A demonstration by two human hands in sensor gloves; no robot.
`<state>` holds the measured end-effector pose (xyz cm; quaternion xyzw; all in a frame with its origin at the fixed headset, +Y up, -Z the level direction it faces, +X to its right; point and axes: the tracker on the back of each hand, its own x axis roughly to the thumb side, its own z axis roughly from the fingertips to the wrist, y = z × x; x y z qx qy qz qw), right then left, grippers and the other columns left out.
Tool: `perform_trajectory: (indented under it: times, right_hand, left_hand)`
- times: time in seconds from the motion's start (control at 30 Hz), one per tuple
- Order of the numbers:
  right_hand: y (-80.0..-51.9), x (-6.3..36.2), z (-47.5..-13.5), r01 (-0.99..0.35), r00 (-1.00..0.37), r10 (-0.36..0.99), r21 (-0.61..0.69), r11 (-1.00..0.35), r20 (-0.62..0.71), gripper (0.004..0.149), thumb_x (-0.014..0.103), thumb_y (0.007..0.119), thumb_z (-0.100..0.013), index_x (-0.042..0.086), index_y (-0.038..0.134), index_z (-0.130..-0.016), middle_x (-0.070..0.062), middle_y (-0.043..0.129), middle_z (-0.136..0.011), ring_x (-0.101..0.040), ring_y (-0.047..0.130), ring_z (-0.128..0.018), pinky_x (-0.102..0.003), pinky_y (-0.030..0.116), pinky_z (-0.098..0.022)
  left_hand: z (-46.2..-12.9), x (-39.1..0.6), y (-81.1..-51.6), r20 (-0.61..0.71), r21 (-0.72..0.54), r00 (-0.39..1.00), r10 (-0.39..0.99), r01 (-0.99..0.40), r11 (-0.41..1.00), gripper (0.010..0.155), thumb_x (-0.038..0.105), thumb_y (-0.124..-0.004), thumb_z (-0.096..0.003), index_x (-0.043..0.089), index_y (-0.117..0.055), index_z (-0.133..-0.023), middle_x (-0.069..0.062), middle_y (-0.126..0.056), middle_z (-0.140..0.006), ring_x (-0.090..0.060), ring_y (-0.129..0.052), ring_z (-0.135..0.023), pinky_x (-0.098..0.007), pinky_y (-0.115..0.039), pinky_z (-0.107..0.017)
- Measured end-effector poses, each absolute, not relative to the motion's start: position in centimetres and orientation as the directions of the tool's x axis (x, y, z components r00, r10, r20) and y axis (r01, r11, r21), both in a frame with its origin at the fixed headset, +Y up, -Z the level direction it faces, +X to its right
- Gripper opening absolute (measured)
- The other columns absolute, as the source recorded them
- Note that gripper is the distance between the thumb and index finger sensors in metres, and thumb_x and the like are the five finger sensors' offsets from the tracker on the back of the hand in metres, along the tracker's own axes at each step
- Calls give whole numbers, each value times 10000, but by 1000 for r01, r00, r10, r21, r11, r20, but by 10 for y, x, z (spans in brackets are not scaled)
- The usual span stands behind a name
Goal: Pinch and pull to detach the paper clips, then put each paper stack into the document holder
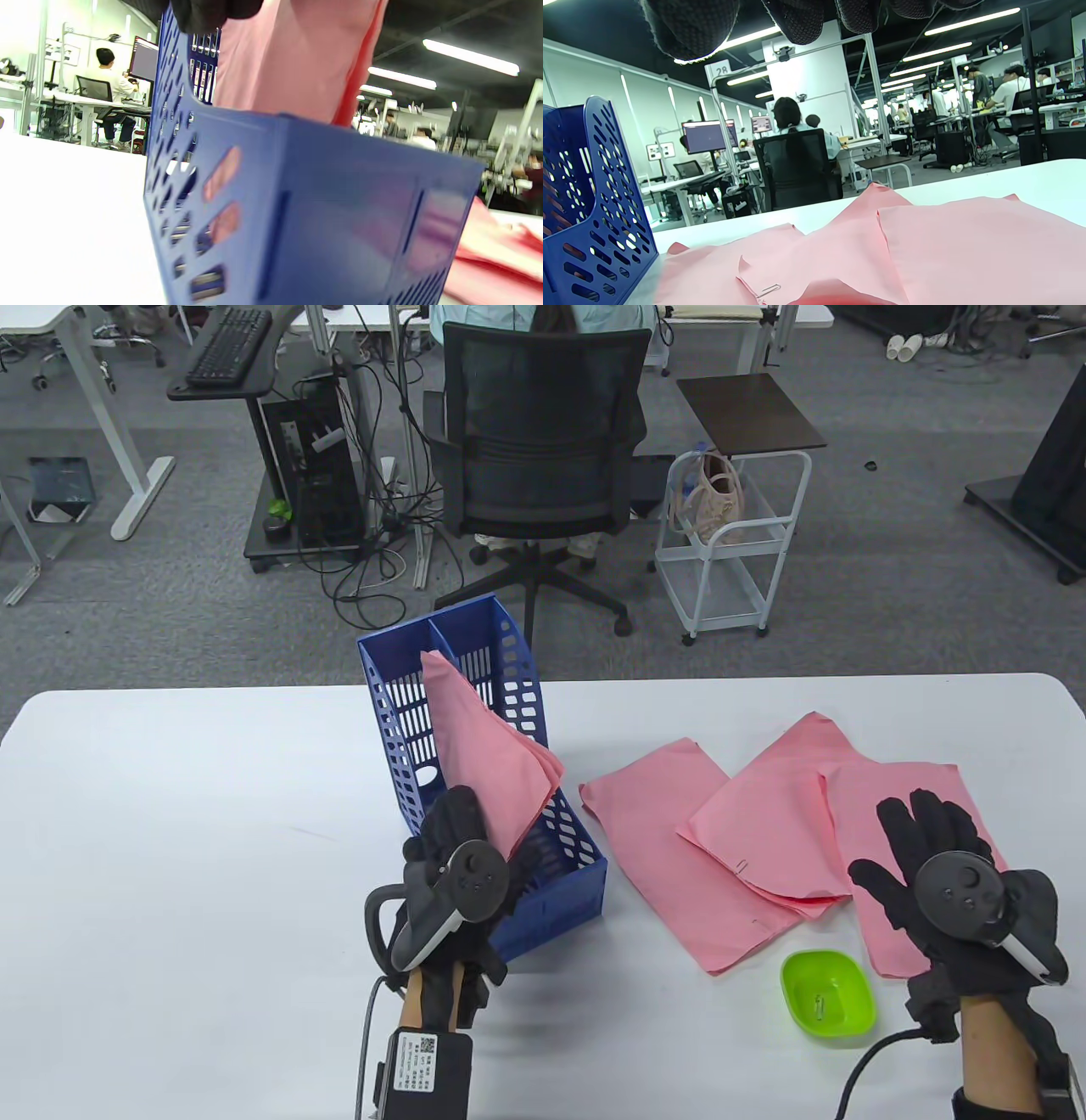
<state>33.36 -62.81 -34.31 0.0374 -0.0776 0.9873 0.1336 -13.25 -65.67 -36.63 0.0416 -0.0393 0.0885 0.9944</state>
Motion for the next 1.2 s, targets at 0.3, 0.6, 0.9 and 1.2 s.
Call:
perform_trajectory:
  times: [0.3, 0.6, 0.9, 1.2]
  right_hand:
    - [-620, 364, -339, -305, -951, 308, -193, -933, 13, 761, 494, 582, -600, 99, 327, -1199, -346, 222, -1233, -624, 213, -1087, -712, 296, -783]
    - [-689, 398, -369, -302, -935, 261, 152, -941, -242, 719, 461, 576, -619, 120, 321, -1198, -303, 246, -1244, -603, 237, -1101, -704, 317, -784]
    - [-757, 407, -377, -300, -927, 141, 465, -833, -347, 757, 474, 611, -597, 105, 323, -1192, -287, 196, -1239, -587, 256, -1105, -684, 333, -792]
    - [-776, 400, -376, -202, -942, 31, 491, -847, -334, 877, 527, 696, -521, 118, 235, -1145, -252, 156, -1215, -538, 249, -1109, -636, 390, -799]
  left_hand:
    - [-352, -150, -663, 107, 123, 990, -87, 74, 990, 984, 654, -305, -494, -1, 41, -1141, -306, 13, -1179, -593, -17, -1054, -734, -128, -715]
    - [-341, -158, -675, 127, 164, 987, -97, 75, 984, 974, 648, -324, -499, 13, 50, -1135, -299, 27, -1167, -589, 12, -1036, -725, -106, -707]
    - [-338, -167, -667, 118, 184, 992, -35, 13, 983, 972, 644, -333, -508, 10, 48, -1137, -302, 19, -1167, -591, 6, -1034, -711, -115, -718]
    - [-338, -167, -666, 123, 188, 992, -30, 6, 982, 973, 644, -337, -510, 5, 48, -1136, -306, 19, -1165, -594, 6, -1031, -705, -114, -719]
